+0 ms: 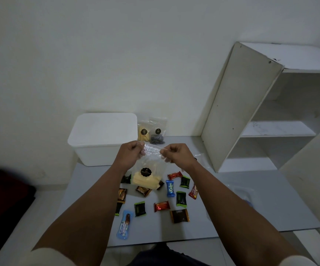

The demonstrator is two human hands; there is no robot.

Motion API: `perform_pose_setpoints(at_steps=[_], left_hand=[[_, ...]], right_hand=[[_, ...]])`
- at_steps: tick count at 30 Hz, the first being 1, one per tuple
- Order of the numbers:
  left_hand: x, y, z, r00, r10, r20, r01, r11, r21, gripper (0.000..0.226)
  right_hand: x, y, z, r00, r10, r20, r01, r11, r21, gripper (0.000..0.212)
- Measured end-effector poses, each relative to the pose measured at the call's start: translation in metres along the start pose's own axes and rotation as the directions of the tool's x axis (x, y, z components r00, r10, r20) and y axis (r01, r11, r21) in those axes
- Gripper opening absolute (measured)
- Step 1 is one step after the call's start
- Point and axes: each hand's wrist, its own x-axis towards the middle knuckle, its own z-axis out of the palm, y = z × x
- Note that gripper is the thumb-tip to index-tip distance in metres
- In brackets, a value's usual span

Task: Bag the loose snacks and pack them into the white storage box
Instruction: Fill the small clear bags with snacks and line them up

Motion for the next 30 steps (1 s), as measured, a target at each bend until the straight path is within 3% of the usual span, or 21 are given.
perform_pose_setpoints(at_steps=[11,23,30], left_hand=[[0.000,-0.002,0.001,0.999,-0.040,-0.032,0.039,0.999,-0.030,0.037],[0.000,-0.005,-0.006,0.998,-0.051,-0.035,0.050,0.999,-0.021,0.035],[0.002,-0.010,0.000,0.992,-0.112,0.059,0.113,0.993,-0.014,0.032]], right_hand=[[-0.012,0.006,-0.009,0.998,0.058,-0.035,-0.053,0.991,0.127,0.029],[-0.015,0.004,-0.008,0.999,0.048,-0.024,-0.044,0.990,0.131,0.020],[-0.014,0.013,-0.014,0.994,0.059,-0.087,-0.045,0.987,0.155,0.013]])
